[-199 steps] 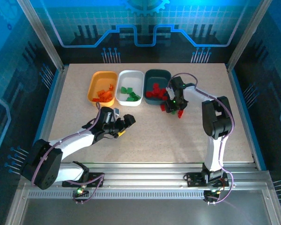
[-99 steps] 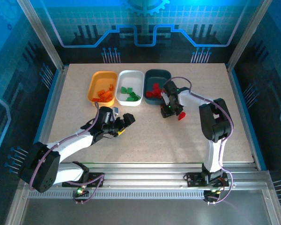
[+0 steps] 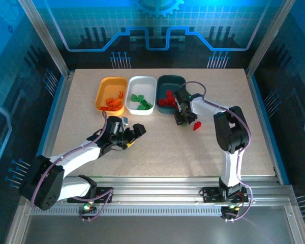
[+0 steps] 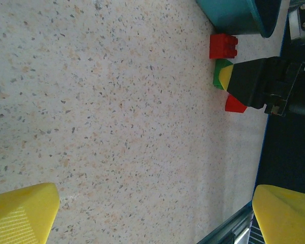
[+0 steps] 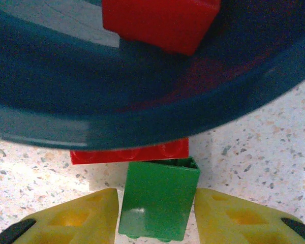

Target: Sort the legos into containers by color

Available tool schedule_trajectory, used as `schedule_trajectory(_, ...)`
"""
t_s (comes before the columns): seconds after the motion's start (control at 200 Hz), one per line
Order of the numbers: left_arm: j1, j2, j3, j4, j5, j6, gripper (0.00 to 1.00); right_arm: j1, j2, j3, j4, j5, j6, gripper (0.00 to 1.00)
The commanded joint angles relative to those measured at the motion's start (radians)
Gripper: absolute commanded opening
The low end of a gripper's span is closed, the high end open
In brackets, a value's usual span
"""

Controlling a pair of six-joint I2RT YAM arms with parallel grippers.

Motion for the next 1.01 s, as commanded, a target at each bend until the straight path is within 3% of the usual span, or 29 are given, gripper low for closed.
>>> schedule_trajectory(0.0,-0.005,-0.016,-0.002,-0.015,-0.013,0.023,0.99,0.004,0.015,-0.021,0.008,-0.030,0.042,0.44)
schedule_trajectory(0.215,-0.004,-0.022,-0.002,-0.036,-0.022,0.036,0.99,0.008,-0.035,-0.079,0.060,-0.033,0.077,0.33)
schedule_trajectory(0.35,0.017,-0.044,0.015,-0.074,-0.020,0.058,0.99,0.043,-0.128,-0.107,0.040,0.029,0.079,0.30)
schedule_trajectory(0.56,0.202,-0.164,0.053,-0.203,-0.012,0.111,0.99,0.130,-0.328,-0.159,0.006,0.042,0.093,0.30)
schedule_trajectory(0.64,0.285,-0.193,0.040,-0.229,-0.032,0.078,0.99,0.174,-0.357,-0.142,0.052,-0.020,0.102,0.29)
schedule_trajectory(0.81,0.429,-0.165,-0.063,-0.111,0.070,-0.059,0.99,0.251,-0.209,0.016,0.186,-0.030,0.108,0.30)
schedule_trajectory(1.001,0.440,-0.118,-0.075,-0.129,0.178,-0.052,0.99,0.244,0.133,0.401,0.171,-0.037,0.091,0.30)
